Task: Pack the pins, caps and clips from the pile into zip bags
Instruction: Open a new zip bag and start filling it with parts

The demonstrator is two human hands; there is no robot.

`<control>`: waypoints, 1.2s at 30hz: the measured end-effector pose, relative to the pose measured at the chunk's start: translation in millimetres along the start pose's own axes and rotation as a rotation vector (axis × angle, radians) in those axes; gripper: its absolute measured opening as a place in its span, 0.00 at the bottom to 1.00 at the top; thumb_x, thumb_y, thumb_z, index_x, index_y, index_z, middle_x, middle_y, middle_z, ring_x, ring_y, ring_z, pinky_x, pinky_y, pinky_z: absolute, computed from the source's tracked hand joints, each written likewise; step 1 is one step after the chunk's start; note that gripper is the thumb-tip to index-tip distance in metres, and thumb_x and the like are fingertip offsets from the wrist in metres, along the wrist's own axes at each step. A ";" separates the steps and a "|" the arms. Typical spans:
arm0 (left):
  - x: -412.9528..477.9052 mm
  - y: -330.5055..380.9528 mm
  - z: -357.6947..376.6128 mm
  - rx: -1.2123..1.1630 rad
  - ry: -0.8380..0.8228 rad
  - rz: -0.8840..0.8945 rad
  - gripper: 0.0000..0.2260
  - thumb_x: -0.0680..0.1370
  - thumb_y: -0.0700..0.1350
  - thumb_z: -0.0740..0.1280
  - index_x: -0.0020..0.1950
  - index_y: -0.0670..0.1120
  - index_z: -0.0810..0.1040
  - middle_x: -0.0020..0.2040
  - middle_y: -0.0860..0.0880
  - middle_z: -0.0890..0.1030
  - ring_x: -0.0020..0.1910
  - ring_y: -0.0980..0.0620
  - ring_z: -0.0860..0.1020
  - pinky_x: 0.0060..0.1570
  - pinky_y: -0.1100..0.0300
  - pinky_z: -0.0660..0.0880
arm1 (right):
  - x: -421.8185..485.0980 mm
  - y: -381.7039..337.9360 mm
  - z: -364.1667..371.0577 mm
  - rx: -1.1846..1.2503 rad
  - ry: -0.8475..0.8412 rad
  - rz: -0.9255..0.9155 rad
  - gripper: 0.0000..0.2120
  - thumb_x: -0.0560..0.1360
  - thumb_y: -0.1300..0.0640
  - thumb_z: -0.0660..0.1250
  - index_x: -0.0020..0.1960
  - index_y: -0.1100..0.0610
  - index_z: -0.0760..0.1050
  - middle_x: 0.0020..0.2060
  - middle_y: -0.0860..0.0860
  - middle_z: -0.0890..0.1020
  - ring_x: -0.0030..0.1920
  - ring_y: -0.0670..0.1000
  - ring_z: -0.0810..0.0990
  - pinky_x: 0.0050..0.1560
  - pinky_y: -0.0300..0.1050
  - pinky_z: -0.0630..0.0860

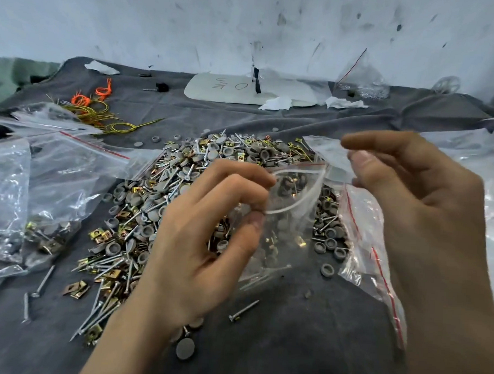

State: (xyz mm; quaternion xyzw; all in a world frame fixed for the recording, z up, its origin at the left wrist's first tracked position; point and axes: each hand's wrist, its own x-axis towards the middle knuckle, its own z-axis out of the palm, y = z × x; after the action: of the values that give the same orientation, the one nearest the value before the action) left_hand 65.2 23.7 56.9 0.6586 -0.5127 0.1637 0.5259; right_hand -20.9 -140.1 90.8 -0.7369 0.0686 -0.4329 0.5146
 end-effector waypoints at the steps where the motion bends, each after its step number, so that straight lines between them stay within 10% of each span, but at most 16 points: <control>1: -0.1 -1.7 -1.5 -0.017 0.014 -0.017 0.04 0.77 0.41 0.60 0.48 0.45 0.74 0.55 0.46 0.79 0.57 0.48 0.78 0.52 0.54 0.74 | 2.0 6.7 -2.0 -0.030 0.028 0.036 0.06 0.73 0.56 0.68 0.43 0.46 0.81 0.40 0.43 0.84 0.42 0.40 0.81 0.39 0.30 0.74; 10: -1.1 -18.2 -19.7 0.040 0.151 -0.075 0.07 0.78 0.41 0.59 0.46 0.54 0.70 0.55 0.52 0.78 0.58 0.51 0.78 0.54 0.58 0.71 | -1.1 83.7 14.1 -0.783 -0.492 0.513 0.07 0.71 0.58 0.73 0.40 0.49 0.77 0.39 0.50 0.81 0.40 0.48 0.77 0.40 0.39 0.69; 25: -2.6 -24.5 -23.5 0.030 0.194 -0.122 0.05 0.77 0.42 0.59 0.48 0.51 0.72 0.55 0.53 0.78 0.56 0.55 0.76 0.52 0.63 0.70 | -4.1 86.1 24.9 -0.831 -0.541 0.474 0.06 0.73 0.61 0.69 0.46 0.52 0.75 0.39 0.47 0.76 0.42 0.50 0.75 0.39 0.39 0.67; 29: -2.9 -22.9 -22.6 0.006 0.177 -0.111 0.05 0.77 0.41 0.59 0.46 0.51 0.72 0.55 0.52 0.78 0.57 0.54 0.77 0.53 0.62 0.71 | -0.8 84.2 17.1 -0.327 -0.335 0.454 0.08 0.72 0.64 0.71 0.40 0.52 0.79 0.30 0.46 0.80 0.31 0.41 0.76 0.28 0.29 0.70; 36: -0.9 -6.6 -9.8 -0.146 0.036 -0.067 0.04 0.73 0.40 0.60 0.45 0.46 0.73 0.57 0.45 0.79 0.59 0.42 0.78 0.57 0.42 0.75 | 6.5 41.2 3.7 0.491 -0.173 0.187 0.09 0.68 0.63 0.72 0.42 0.50 0.83 0.37 0.48 0.83 0.39 0.48 0.83 0.45 0.39 0.79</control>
State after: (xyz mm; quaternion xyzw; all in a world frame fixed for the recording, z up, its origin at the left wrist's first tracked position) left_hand 73.6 32.1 56.6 0.6322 -0.4914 0.1201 0.5868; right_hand -0.1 -160.0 60.5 -0.6148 -0.0146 -0.3227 0.7195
